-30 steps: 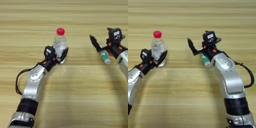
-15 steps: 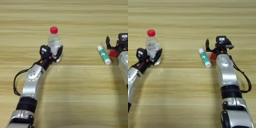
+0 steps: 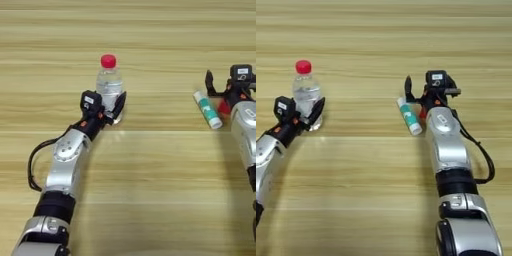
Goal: Move the objects on the table
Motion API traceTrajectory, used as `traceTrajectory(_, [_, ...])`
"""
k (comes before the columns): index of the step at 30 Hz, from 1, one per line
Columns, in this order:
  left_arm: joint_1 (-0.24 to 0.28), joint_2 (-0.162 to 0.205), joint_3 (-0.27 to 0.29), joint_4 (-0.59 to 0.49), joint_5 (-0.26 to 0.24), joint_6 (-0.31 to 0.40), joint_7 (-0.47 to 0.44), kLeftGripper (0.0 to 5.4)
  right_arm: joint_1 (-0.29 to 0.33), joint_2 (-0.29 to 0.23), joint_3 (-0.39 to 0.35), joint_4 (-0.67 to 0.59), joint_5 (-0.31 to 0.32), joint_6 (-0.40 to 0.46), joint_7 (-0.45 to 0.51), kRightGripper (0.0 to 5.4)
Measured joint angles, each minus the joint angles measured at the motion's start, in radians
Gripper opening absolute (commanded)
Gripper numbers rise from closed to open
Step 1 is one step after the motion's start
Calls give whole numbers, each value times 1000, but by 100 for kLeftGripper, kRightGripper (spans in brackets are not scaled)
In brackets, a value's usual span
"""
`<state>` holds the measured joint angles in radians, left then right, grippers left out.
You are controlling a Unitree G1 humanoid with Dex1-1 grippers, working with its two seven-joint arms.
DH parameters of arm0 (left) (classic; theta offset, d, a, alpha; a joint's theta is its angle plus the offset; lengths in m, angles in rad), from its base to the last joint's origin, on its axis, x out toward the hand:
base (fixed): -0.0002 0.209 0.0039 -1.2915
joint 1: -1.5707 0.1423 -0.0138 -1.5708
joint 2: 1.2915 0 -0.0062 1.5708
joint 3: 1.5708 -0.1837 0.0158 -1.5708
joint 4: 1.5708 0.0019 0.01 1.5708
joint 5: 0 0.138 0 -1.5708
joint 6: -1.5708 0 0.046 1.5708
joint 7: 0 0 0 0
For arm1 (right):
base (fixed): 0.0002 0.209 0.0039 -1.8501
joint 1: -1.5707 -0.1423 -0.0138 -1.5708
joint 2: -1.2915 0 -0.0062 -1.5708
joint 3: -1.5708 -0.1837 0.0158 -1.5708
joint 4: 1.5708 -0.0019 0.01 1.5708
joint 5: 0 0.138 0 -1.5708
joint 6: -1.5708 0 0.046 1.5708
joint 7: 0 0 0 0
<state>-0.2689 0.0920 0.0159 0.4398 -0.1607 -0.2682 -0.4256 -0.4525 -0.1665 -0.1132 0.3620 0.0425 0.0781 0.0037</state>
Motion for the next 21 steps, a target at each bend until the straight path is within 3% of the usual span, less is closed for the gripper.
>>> traceTrajectory(10, [-56,-3,-1,136,18,-25,19,313,0,12,2,-4,0,1,7,540])
traceTrajectory(18, [-71,-4,-10,154,38,-34,23,313,0,15,3,-10,0,1,7,540])
traceTrajectory(21, [-71,-4,-15,154,41,-35,29,361,0,15,3,-13,0,2,7,540])
